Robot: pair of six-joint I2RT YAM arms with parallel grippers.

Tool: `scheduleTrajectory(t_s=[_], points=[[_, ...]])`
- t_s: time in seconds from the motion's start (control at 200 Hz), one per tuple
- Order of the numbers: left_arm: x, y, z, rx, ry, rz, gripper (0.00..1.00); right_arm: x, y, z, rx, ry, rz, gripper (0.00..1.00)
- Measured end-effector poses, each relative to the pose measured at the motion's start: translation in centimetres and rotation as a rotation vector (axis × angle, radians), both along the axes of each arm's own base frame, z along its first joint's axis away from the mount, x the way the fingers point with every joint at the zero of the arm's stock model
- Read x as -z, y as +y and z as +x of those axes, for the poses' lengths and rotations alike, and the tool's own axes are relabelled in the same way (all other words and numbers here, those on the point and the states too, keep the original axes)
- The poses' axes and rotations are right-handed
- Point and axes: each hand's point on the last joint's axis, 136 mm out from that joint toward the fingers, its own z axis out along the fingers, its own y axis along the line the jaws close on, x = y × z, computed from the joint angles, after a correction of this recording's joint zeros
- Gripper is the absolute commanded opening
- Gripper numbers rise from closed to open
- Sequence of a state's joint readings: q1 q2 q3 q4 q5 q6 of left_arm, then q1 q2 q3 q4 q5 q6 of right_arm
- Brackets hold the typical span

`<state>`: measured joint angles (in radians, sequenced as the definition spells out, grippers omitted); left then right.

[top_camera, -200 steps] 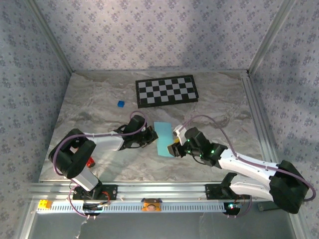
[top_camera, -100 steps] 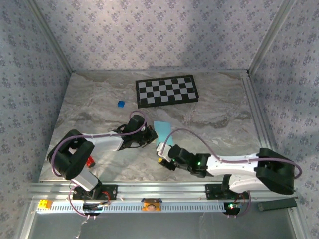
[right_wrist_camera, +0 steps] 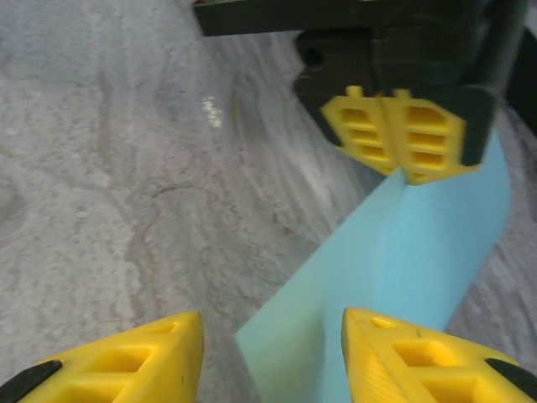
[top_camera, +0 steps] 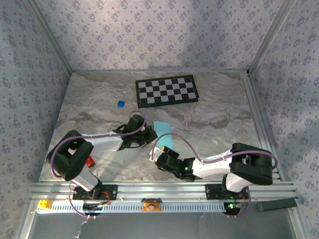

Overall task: Fold a paper plane with a square sheet of paper (pick it up from the middle)
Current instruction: Third fold the triangle at the center of the table.

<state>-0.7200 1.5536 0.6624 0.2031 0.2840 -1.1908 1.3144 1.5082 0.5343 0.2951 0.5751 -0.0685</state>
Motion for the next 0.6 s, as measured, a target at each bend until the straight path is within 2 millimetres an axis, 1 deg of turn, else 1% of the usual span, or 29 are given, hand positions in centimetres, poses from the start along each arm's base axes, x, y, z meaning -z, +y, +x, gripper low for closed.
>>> scheduleTrajectory(t_s=[0.11, 0.24, 0.385, 0.435, 0.6], points=[[-0.05, 0.02, 0.00, 0.000, -0.001, 0.000, 0.06, -0.22, -0.31, 0.38, 0.023, -0.021, -0.004, 0.37], [0.02, 0.07, -0.06, 0.000, 0.002, 0.003, 0.06, -0.25, -0.37, 0.44, 0.028, -0.023, -0.003, 0.30], [0.07, 0.12, -0.04, -0.001, 0.001, 0.007, 0.06, -0.24, -0.35, 0.42, 0.032, -0.018, 0.003, 0.27], [0.10, 0.14, -0.06, -0.001, 0.002, 0.008, 0.06, -0.23, -0.33, 0.41, 0.033, -0.015, 0.006, 0.24], [0.18, 0.23, -0.07, -0.003, 0.003, 0.013, 0.06, -0.17, -0.29, 0.41, 0.036, -0.003, 0.016, 0.22]])
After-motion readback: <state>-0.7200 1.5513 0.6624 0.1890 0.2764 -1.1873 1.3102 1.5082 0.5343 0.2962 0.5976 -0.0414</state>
